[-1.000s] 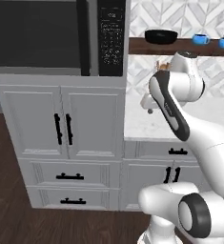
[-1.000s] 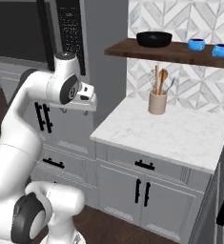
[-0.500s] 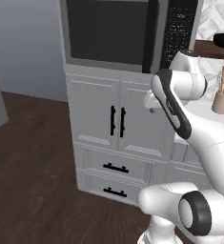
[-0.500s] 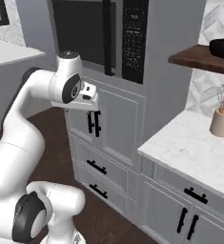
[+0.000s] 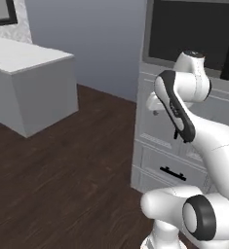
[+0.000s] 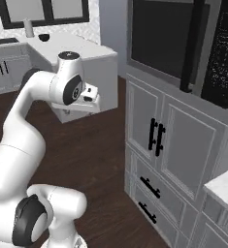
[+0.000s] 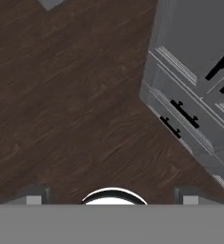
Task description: Gather all objects into one cabinet and sort the glasses and bowls to opposite sides.
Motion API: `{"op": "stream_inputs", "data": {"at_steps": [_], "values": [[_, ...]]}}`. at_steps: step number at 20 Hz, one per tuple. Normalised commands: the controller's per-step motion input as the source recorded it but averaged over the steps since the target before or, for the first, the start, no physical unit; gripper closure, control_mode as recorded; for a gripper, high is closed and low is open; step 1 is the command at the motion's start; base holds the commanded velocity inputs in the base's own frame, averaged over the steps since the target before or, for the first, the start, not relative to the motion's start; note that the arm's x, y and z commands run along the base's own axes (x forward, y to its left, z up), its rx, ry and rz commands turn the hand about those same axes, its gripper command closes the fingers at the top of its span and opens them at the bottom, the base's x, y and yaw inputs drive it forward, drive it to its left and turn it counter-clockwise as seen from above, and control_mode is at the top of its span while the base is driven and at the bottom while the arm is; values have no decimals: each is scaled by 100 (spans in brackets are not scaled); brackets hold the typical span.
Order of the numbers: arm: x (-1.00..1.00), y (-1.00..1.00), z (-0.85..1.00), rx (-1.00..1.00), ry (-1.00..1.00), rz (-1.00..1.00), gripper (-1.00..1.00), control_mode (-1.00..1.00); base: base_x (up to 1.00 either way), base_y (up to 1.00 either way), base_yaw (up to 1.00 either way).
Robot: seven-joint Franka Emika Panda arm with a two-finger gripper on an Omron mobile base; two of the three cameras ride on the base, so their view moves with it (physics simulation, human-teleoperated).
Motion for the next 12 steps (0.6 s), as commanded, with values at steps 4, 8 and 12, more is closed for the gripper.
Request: {"op": "stream_inputs", "data": {"at_steps": [4,8,12], "values": [[0,0,0,0,0,0,-100,100,13,53,52],[0,0,0,0,0,0,-100,100,18,54,51],[0,0,0,0,0,0,-100,100,23,51,49]]}}
